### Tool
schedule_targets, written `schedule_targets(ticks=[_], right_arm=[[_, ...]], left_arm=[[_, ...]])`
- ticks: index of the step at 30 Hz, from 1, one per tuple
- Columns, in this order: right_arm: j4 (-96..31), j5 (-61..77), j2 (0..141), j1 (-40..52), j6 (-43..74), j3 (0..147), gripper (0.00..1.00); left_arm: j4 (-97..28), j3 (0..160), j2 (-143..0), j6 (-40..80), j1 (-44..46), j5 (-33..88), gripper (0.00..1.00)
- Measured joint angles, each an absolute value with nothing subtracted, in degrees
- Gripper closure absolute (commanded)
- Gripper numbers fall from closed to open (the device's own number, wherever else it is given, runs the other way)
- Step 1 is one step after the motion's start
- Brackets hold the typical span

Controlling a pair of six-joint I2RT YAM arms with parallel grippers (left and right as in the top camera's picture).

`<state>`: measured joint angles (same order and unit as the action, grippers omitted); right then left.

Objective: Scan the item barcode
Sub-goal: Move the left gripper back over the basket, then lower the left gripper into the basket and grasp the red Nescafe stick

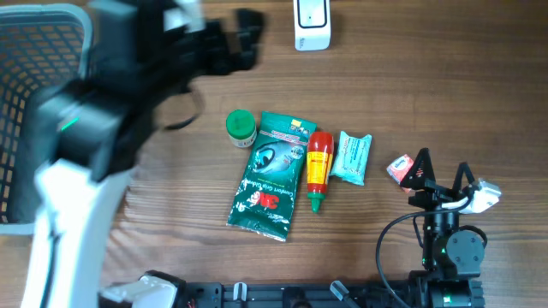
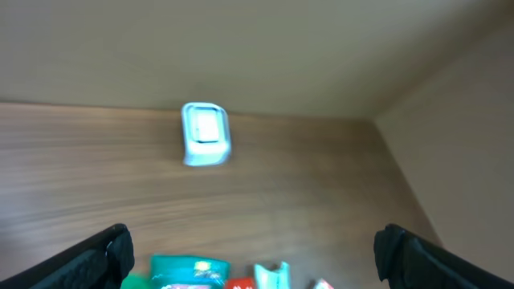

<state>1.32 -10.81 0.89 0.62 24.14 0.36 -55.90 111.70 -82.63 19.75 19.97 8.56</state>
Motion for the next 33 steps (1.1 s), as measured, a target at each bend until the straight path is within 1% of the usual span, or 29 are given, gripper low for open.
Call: schedule_targets(ticks=[3,5,7,9,10,13,16,20,24,27,30,33], right_arm=[[1.32,-10.81,0.91,0.62,24.14,0.36,0.0],[1.32,-10.81,0.89,0.62,24.14,0.36,0.0],[1.32,-10.79,0.89,0.62,24.14,0.36,0.0],[1.32,-10.81,0.89,0.62,24.14,0.36,0.0],[1.32,-10.79,0.89,0.62,24.14,0.36,0.0],[1.32,-10.81,0.89,0.62,24.14,0.36,0.0],[1.32,-10.79,0.89,0.62,24.14,0.36,0.0],[1.32,-10.79,0.89,0.62,24.14,0.36,0.0],[1.32,-10.81,0.89,0.62,24.14,0.36,0.0],[1.32,-10.81,0.89,0.62,24.14,0.34,0.0],[1.32,-10.81,0.89,0.62,24.14,0.36,0.0],[1.32,-10.81,0.89,0.62,24.14,0.36,0.0]], left_arm=[[-63.88,111.85,-76.93,17.04,12.73,5.58,0.0],[-68.38,111.83,-75.37,16.93,8.08,0.64,0.0],[-71.68,111.83,-75.18,20.75,1.78,-5.54,0.0],[-73.54,111.81,-75.59,25.17,-3.77,-8.99,0.0],[-74.3,111.81,-75.99,28.69,-9.17,-9.96,0.0],[-75.53,111.79,-77.49,35.24,-21.19,-9.56,0.0],[-79.5,111.79,-80.79,42.61,-33.69,-4.45,0.0],[-85.65,111.74,-88.77,49.3,-43.79,2.02,0.0],[-87.61,108.4,-96.79,58.52,-46.68,4.62,0.0],[-84.16,103.2,-98.87,65.65,-46.78,5.41,0.0],[-71.5,93.6,-99.77,69.17,-46.57,5.89,0.0],[-64.25,86.85,-99.9,70.61,-45.5,6.07,0.0]])
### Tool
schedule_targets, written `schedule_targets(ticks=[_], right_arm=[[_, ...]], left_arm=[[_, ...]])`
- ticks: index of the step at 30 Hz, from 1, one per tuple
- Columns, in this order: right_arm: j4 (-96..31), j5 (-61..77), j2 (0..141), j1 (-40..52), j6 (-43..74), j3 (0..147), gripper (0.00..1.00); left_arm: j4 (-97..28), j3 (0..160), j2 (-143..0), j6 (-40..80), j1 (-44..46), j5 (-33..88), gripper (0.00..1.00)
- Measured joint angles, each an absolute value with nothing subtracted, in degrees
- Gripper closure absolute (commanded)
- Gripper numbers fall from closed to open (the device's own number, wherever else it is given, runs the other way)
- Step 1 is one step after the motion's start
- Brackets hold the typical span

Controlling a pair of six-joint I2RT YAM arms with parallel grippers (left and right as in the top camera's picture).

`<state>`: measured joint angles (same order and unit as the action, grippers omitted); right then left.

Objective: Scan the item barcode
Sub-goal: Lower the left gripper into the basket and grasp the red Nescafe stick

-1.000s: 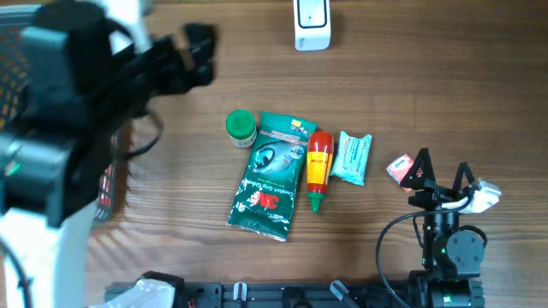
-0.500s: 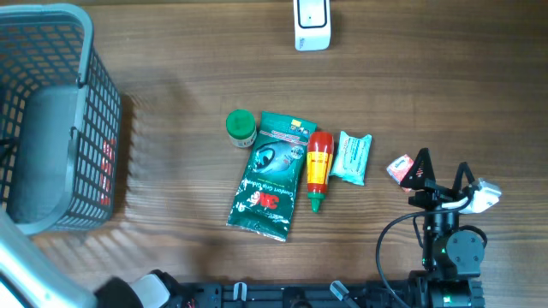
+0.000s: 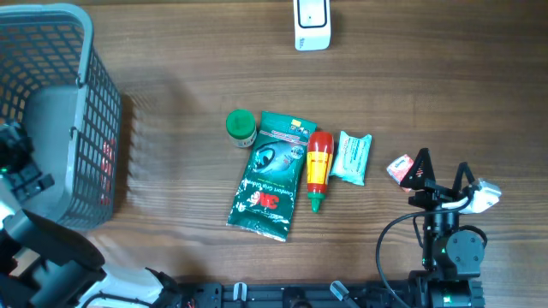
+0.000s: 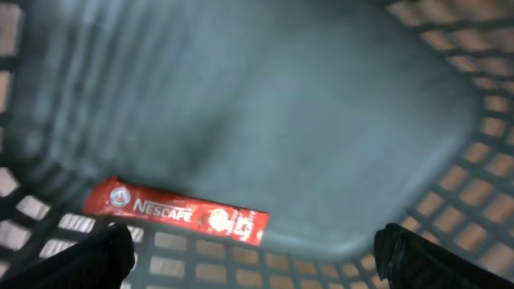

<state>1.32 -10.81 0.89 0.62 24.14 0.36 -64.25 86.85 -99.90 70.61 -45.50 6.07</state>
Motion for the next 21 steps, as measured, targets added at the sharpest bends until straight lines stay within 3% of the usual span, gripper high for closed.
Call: schedule_targets(ticks=[6,21], right_arm=[[1.32,-10.81,0.89,0.62,24.14,0.36,0.0],[1.32,-10.79,0.89,0.62,24.14,0.36,0.0]], left_arm=[[-54.81,76.51,-99.98,70.81,-38.74,6.28,0.0],[-56.14,76.07,-102.61,68.27,-37.01,10.41,0.02]])
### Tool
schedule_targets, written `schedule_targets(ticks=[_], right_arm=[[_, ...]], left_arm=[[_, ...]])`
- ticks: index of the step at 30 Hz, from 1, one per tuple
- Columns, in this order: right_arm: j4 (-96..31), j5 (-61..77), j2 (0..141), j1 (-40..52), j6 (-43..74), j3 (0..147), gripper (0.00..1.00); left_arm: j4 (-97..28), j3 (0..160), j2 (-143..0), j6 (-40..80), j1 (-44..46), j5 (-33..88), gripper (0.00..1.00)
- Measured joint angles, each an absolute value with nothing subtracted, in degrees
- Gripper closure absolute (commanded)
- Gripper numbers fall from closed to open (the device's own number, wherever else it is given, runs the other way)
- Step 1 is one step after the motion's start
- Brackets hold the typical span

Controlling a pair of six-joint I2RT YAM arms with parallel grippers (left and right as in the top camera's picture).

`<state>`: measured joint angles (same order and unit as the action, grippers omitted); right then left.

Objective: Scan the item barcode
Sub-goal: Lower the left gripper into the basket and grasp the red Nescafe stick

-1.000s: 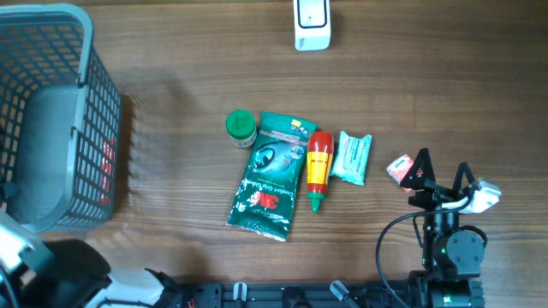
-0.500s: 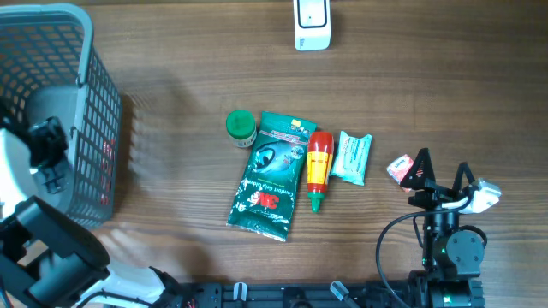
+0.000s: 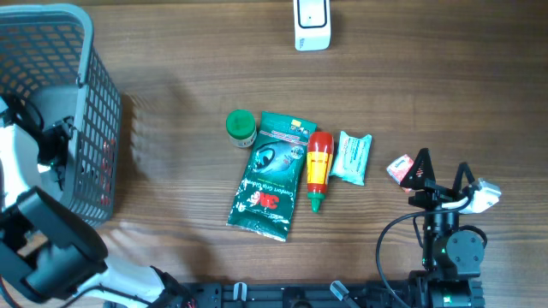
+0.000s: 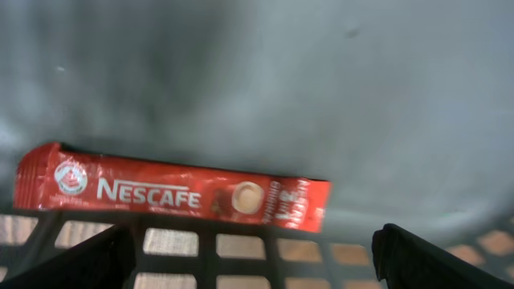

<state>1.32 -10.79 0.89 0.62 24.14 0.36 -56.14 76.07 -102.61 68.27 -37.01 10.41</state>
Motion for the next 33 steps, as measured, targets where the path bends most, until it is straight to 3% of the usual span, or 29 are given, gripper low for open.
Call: schedule_targets(ticks=[5,6,7,8,9,17,26,27,28,29,31,32,33], right_arm=[[1.32,-10.79,0.89,0.62,24.14,0.36,0.0],[1.32,-10.81,0.89,0.62,24.14,0.36,0.0],[1.32,-10.81,0.89,0.62,24.14,0.36,0.0],[1.32,-10.79,0.89,0.62,24.14,0.34,0.0],[1.32,-10.79,0.89,0.62,24.14,0.36,0.0],[1.32,-10.81,0.89,0.62,24.14,0.36,0.0],[1.32,-10.81,0.89,0.62,24.14,0.36,0.0],[1.32,-10.81,0.89,0.62,24.14,0.36,0.0],[1.32,-10.81,0.89,0.62,24.14,0.36,0.0],[1.32,-10.81,0.89,0.62,24.14,0.36,0.0],[1.32,-10.81,0.89,0.62,24.14,0.36,0.0],[1.32,-10.79,0.89,0.62,24.14,0.36,0.0],[1.34,-10.81,0.89,0.62,24.14,0.36,0.0]], left_arm=[[-56.75,76.25,-110.21,61.39,-37.01,13.85,0.05],[-57.04,76.62,-110.59,59.99,-37.1,14.52,0.19],[-57.36,76.77,-110.85,58.61,-37.12,14.96,0.62],[-57.8,76.99,-111.18,57.45,-37.17,15.22,0.84],[-58.35,77.19,-111.63,56.01,-37.19,15.59,0.96],[-61.23,78.78,-113.43,50.76,-39.46,19.33,0.96],[-78.56,97.91,-112.53,46.81,-49.3,17.98,0.96],[-79.05,99.0,-110.74,46.7,-49.98,17.63,0.79],[-79.7,99.48,-108.73,46.52,-50.33,16.97,0.52],[-80.25,99.7,-107.35,46.11,-50.35,16.43,0.45],[-81.97,99.88,-105.69,45.91,-49.8,15.53,0.18],[-82.0,99.88,-105.6,45.95,-49.41,15.2,0.11],[-81.21,99.61,-105.65,46.17,-48.69,14.7,0.1]])
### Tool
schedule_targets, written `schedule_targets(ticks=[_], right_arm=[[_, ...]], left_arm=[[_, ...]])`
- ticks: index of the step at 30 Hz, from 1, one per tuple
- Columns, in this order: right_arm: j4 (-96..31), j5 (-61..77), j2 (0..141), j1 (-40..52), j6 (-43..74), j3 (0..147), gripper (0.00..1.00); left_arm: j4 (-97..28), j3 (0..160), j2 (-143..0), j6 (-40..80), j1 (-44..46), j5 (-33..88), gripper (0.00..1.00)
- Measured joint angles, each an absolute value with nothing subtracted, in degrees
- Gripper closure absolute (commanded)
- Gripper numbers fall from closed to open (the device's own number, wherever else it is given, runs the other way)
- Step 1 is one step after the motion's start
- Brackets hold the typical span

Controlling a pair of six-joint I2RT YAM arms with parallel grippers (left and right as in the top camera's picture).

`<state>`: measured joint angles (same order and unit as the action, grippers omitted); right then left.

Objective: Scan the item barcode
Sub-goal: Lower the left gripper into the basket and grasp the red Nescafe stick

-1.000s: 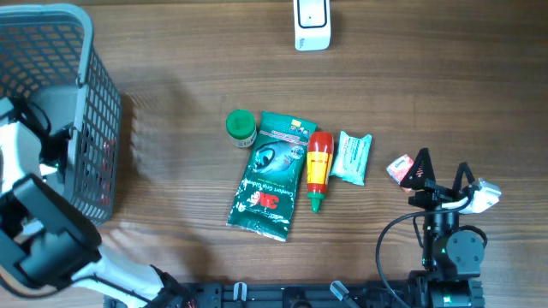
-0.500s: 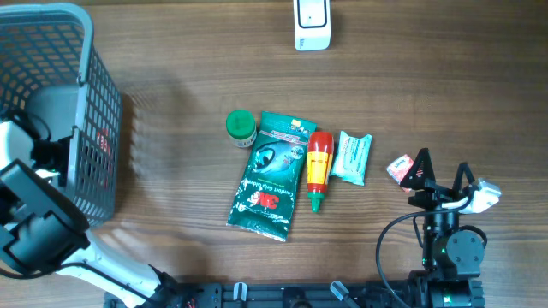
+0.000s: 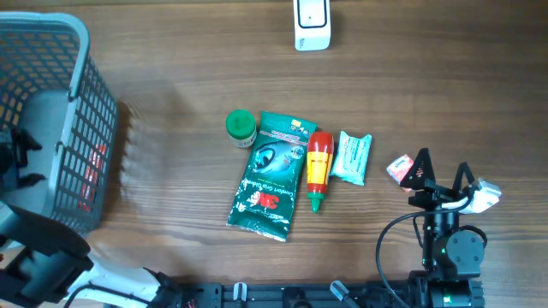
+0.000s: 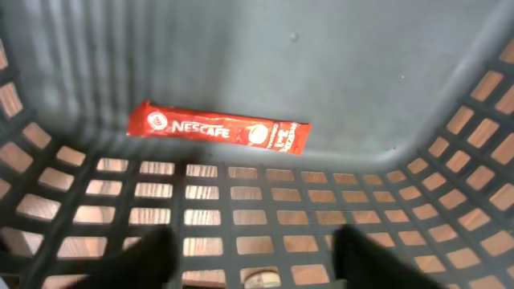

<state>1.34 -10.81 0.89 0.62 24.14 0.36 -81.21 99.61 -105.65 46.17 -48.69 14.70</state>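
Observation:
A red Nescafe sachet [image 4: 217, 132] lies flat on the grey floor of the mesh basket [image 4: 450, 209], against the near wall. My left gripper [image 4: 257, 269] hangs open above that wall, short of the sachet, with its dark fingers [image 4: 148, 257] blurred and nothing between them. Overhead, the left gripper [image 3: 17, 158] shows at the left edge inside the basket [image 3: 86, 51]. The white scanner [image 3: 312, 24] stands at the back of the table. My right gripper [image 3: 441, 175] rests open at the front right.
Mid-table lie a green-capped jar [image 3: 241, 127], a green pouch [image 3: 272, 175], a red sauce bottle [image 3: 318, 169] and a teal packet [image 3: 352, 156]. A small red-and-white packet [image 3: 399, 168] sits beside the right gripper. The basket's mesh walls surround the left gripper.
The left wrist camera has drawn back from the sachet, which now looks smaller and higher in view. The left fingers stand nearer each other but still open. The right arm is unchanged.
The left gripper was first open over the back of the table, facing the scanner. Then it was inside the basket above the Nescafe sachet, then close over it, and now a little farther back. The sachet has stayed on the basket floor.

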Motion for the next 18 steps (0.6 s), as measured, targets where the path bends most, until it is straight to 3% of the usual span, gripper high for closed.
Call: schedule_targets(ticks=[4,6,11,18], right_arm=[[1.32,-10.81,0.89,0.62,24.14,0.36,0.0],[1.32,-10.81,0.89,0.62,24.14,0.36,0.0],[1.32,-10.81,0.89,0.62,24.14,0.36,0.0],[1.32,-10.79,0.89,0.62,24.14,0.36,0.0]], left_arm=[[-77.95,97.34,-105.69,49.52,-44.56,11.81,0.08],[-76.88,95.66,-105.69,53.63,-42.24,9.26,0.0],[-71.02,89.78,-105.73,63.55,-38.83,4.89,0.0],[-61.95,79.61,-105.84,68.1,-38.52,2.11,0.0]])
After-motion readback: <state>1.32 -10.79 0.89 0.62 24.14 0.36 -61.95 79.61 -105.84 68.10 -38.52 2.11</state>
